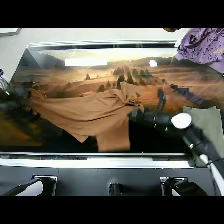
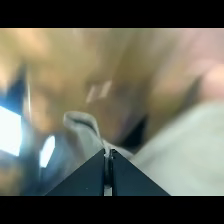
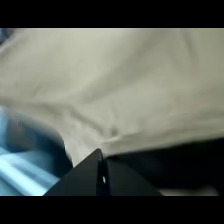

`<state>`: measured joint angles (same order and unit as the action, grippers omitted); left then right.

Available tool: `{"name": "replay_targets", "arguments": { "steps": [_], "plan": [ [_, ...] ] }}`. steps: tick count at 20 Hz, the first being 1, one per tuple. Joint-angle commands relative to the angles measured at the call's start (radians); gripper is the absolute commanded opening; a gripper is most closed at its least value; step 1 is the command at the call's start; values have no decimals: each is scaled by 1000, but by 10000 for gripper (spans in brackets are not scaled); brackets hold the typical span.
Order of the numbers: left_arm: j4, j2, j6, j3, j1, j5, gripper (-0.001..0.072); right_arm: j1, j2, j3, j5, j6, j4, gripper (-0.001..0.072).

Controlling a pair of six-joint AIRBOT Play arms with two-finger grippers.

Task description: Fold the clothes and pants, and hang the long-sleeved shirts on hangers.

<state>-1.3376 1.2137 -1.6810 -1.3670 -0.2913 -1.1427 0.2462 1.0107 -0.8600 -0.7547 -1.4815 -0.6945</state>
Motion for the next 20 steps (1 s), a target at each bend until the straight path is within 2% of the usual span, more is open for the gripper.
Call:
{"name": "replay_targets", "arguments": {
  "steps": [1,3,5,8,11,15,20],
  "plan": [
    [-35,-18,34,-333,0,-63,14,0,-1,-448,-75,-251,-506,29],
    [-35,-29,35,-541,0,-112,14,0,-2,-701,-196,-292,-679,29],
    [-35,-61,32,-698,0,-153,14,0,-12,-919,-323,-292,-773,29],
    [-63,-203,19,-717,-1,-174,15,0,-65,-1130,-430,-292,-826,29],
    [-157,-359,-54,-656,-1,-195,14,0,-162,-1181,-463,-325,-849,29],
    [-265,-460,-93,-639,-1,-244,14,0,-208,-1180,-484,-398,-909,29],
    [-254,-400,-81,-539,0,-281,14,0,-27,-1180,-498,-427,-949,30]
  ]
}}
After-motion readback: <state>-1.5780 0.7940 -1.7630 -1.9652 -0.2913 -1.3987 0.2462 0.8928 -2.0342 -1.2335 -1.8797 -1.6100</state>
